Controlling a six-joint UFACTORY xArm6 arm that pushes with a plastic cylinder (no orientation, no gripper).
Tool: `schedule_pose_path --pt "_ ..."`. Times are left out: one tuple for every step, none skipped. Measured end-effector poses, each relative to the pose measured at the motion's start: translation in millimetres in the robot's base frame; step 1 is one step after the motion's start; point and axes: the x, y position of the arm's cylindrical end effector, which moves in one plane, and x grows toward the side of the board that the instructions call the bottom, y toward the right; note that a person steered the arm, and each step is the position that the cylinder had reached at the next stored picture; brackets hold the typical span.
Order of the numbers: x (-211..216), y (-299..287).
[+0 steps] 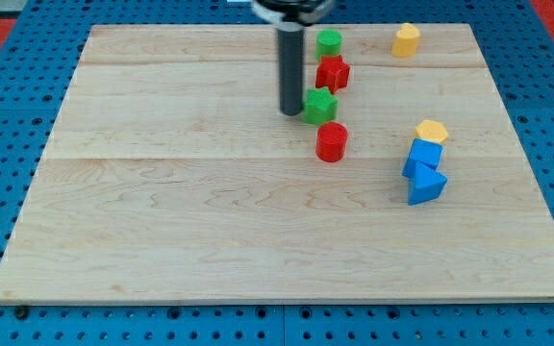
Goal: Separate the blue cube with blue triangle left to the red circle
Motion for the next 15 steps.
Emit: schedule_pose_path --pt "-15 -18" --pt "-20 -36" --pt "28 -79" --pt "84 -105" --pt "153 -59" --pt "216 35" --pt "227 158" --pt "202 259" --pt "122 295" --pt "54 291" --pt "12 252" --pt "24 213" --pt "46 178" --pt "74 150" --pt "105 112"
